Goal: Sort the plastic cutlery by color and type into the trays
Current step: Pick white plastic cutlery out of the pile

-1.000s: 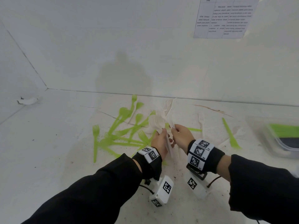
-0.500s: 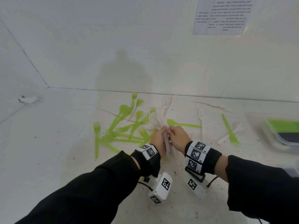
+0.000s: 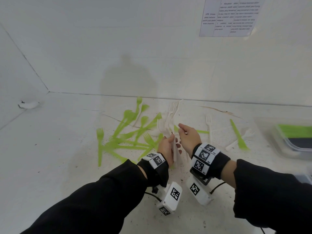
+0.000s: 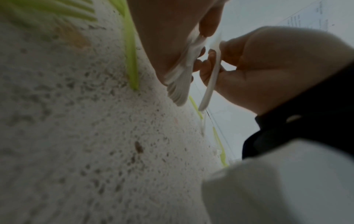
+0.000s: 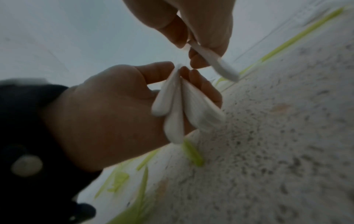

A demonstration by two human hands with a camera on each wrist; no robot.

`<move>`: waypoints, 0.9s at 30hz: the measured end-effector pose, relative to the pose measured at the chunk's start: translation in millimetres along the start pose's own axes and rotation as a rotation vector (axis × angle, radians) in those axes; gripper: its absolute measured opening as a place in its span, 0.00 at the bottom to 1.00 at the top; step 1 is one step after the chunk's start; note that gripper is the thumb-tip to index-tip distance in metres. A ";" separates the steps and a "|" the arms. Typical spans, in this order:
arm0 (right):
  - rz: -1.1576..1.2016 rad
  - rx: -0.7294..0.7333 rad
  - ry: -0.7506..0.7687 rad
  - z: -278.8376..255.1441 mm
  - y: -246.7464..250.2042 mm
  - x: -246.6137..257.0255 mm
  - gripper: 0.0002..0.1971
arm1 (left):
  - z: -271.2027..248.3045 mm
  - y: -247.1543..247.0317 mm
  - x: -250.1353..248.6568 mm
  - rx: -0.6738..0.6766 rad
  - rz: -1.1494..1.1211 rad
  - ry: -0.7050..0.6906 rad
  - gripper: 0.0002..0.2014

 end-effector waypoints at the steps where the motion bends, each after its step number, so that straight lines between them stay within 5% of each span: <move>1: 0.015 0.019 -0.013 -0.2 -2.1 1.1 0.19 | -2.9 -1.9 0.4 0.011 0.015 0.000 0.14; 9: 0.067 0.041 -0.064 0.3 -1.3 0.7 0.10 | -10.4 1.3 -4.8 0.057 0.089 -0.012 0.20; 16: 0.062 0.098 0.005 -3.1 3.0 0.3 0.12 | -12.5 1.4 -5.1 0.024 0.058 -0.059 0.11; 20: 0.050 0.152 0.003 -4.0 6.0 -3.0 0.07 | -15.7 -1.8 -5.8 0.020 0.079 -0.038 0.19; 27: 0.020 0.027 0.038 -9.8 3.4 -7.6 0.05 | -18.8 -6.8 -1.9 -0.034 0.028 -0.089 0.18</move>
Point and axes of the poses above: each hand's wrist, its own z-axis towards the middle knuckle, its own y-axis out of the back of the hand, x = y × z, the point moved 1 cm from there along z, towards the middle knuckle, and after that the axes turned 9 degrees about z, right-handed, at the moved point
